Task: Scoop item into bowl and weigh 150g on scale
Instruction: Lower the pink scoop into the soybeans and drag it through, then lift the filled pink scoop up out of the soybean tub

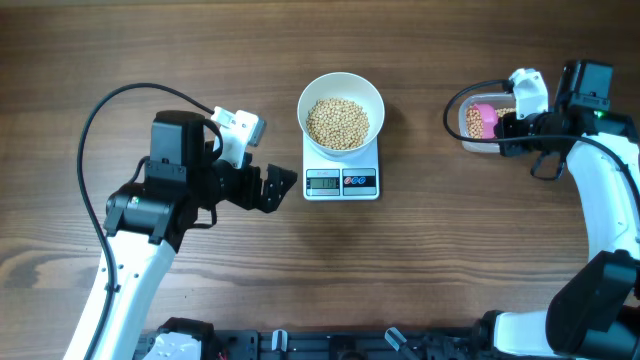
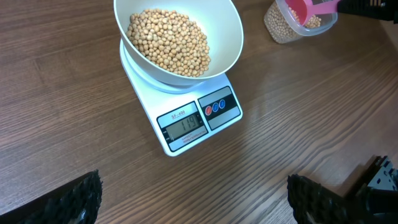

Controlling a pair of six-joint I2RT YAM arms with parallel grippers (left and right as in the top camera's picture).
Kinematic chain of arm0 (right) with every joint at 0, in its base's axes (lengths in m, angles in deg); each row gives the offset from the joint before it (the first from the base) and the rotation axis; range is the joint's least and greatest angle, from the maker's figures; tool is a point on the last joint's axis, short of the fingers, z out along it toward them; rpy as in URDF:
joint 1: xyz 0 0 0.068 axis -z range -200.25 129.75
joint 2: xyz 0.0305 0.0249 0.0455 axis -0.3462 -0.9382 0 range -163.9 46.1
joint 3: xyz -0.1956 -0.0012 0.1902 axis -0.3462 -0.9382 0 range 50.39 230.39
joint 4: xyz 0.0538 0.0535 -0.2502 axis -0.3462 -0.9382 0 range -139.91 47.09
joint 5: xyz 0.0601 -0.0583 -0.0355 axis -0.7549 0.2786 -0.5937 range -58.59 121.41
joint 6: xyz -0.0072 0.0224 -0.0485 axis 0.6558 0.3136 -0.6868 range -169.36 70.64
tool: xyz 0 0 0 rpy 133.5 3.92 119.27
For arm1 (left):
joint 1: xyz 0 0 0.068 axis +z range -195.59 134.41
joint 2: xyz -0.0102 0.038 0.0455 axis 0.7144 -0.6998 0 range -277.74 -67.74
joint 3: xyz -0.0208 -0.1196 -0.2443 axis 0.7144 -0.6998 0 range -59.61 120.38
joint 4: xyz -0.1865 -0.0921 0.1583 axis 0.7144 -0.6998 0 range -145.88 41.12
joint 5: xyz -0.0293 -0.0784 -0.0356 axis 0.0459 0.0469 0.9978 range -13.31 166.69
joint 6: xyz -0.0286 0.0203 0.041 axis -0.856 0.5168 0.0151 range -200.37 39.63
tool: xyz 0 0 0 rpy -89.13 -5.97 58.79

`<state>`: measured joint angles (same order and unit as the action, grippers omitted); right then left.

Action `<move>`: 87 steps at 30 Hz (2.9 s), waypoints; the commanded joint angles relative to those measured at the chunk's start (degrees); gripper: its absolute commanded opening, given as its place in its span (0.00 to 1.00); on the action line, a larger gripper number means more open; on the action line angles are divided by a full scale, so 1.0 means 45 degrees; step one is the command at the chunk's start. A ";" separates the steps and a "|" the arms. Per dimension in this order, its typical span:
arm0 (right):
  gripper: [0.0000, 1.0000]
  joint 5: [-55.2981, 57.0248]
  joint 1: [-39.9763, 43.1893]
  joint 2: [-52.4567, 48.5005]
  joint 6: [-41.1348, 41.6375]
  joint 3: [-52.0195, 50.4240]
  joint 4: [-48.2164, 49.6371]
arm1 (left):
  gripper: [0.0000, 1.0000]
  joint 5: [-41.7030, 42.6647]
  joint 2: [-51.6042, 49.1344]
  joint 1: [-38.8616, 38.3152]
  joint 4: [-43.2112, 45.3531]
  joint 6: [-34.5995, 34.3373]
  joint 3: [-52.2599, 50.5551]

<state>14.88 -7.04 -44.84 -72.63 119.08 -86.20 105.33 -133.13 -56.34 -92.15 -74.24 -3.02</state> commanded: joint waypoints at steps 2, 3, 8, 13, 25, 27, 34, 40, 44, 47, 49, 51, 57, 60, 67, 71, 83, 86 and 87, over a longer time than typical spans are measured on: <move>0.04 -0.0821 -0.0034 -0.0175 0.0981 -0.0112 -0.0049 | 1.00 0.0189 -0.0068 0.0092 0.0029 -0.0083 -0.0010; 0.04 -0.0821 -0.0024 -0.0175 0.1151 -0.0112 -0.0053 | 1.00 0.0189 -0.0068 0.0092 0.0029 -0.0087 -0.0010; 0.04 -0.1117 0.0180 -0.0180 0.2059 -0.0117 -0.0058 | 1.00 0.0189 -0.0068 0.0092 0.0029 -0.0083 -0.0010; 0.04 -0.1651 0.0656 -0.0180 0.2909 -0.0117 -0.0053 | 1.00 0.0189 -0.0068 0.0092 0.0029 -0.0087 -0.0010; 0.04 -0.3774 0.1826 -0.0476 0.4056 -0.0126 -0.0063 | 1.00 0.0185 -0.0068 0.0092 0.0029 -0.0083 -0.0010; 0.04 -0.3774 0.1987 -0.0622 0.4435 -0.0126 -0.0063 | 1.00 0.0189 -0.0068 0.0092 0.0029 -0.0083 -0.0010; 0.04 -0.3837 0.2574 -0.0845 0.5246 -0.0126 -0.0073 | 1.00 0.0189 -0.0068 0.0092 0.0029 -0.0087 -0.0010; 0.04 -0.5260 0.3201 -0.0845 0.5863 -0.0126 -0.0034 | 1.00 0.0185 -0.0068 0.0092 0.0029 -0.0083 -0.0010; 0.04 -0.5659 0.3619 -0.0845 0.5984 -0.0126 -0.0063 | 1.00 0.0189 -0.0068 0.0092 0.0029 -0.0083 -0.0010; 0.04 -0.6499 0.3978 -0.0845 0.6125 -0.0126 -0.0058 | 1.00 0.0189 -0.0068 0.0092 0.0029 -0.0083 -0.0010; 0.04 -0.7004 0.4303 -0.0845 0.6402 -0.0126 -0.0039 | 1.00 0.0189 -0.0068 0.0092 0.0029 -0.0083 -0.0010; 0.04 -0.7072 0.4629 -0.0845 0.6611 -0.0126 -0.0044 | 1.00 0.0189 -0.0068 0.0092 0.0029 -0.0083 -0.0010; 0.04 -0.7815 0.5537 -0.0845 0.6635 -0.0126 -0.0214 | 1.00 0.0189 -0.0068 0.0092 0.0029 -0.0083 -0.0010; 0.04 -0.8796 0.6023 -0.0845 0.6630 -0.0126 -0.0214 | 1.00 0.0185 -0.0068 0.0092 0.0029 -0.0083 -0.0010; 0.05 -0.9840 0.6465 -0.0845 0.6596 -0.0126 -0.0729 | 1.00 0.0189 -0.0068 0.0092 0.0029 -0.0083 -0.0010; 0.04 -1.0350 0.6465 -0.0845 0.6509 -0.0126 -0.0986 | 1.00 0.0185 -0.0068 0.0092 0.0029 -0.0083 -0.0010; 0.04 -1.2847 0.6173 -0.0840 0.6985 -0.0126 -0.1010 | 1.00 0.0189 -0.0068 0.0092 0.0029 -0.0083 -0.0010; 0.04 -1.3206 0.5877 -0.0840 0.7626 -0.0126 -0.1010 | 1.00 0.0189 -0.0068 0.0092 0.0029 -0.0083 -0.0010; 0.04 -1.3206 0.5712 -0.0840 0.7902 -0.0126 -0.0971 | 1.00 0.0189 -0.0068 0.0092 0.0029 -0.0083 -0.0010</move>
<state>-39.33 20.46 -47.81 -40.63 118.99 -90.70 105.33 -133.13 -56.34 -92.15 -74.24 -3.02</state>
